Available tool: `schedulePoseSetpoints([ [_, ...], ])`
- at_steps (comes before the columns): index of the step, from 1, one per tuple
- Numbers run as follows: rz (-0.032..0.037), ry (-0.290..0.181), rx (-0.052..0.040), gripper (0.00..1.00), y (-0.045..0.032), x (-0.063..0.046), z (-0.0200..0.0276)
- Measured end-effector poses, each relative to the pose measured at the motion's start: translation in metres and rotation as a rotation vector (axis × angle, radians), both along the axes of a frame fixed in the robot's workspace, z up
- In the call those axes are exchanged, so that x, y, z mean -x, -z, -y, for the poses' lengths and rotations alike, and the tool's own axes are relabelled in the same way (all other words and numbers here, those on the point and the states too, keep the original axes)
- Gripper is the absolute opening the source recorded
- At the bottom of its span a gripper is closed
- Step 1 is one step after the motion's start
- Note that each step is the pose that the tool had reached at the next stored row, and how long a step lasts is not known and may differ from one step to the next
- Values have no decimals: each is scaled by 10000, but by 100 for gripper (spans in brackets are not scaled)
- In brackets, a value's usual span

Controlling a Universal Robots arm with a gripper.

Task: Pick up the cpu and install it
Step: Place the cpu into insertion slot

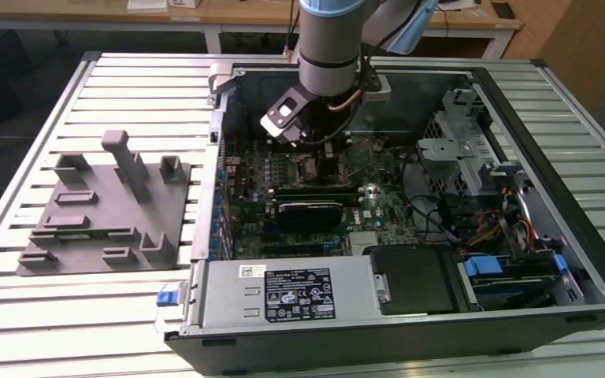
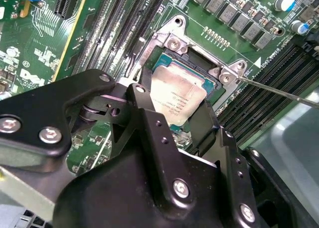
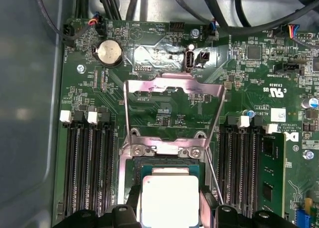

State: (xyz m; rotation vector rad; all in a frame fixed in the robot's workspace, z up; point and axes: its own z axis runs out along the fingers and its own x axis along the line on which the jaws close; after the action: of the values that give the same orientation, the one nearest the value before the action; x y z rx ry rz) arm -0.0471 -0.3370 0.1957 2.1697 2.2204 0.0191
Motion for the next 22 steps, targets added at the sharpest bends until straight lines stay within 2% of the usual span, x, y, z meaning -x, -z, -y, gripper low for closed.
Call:
schedulePoseSetpoints([
  [7, -1, 262, -8, 54, 16, 0, -1],
  [22, -2, 265, -8, 54, 39, -5, -19],
])
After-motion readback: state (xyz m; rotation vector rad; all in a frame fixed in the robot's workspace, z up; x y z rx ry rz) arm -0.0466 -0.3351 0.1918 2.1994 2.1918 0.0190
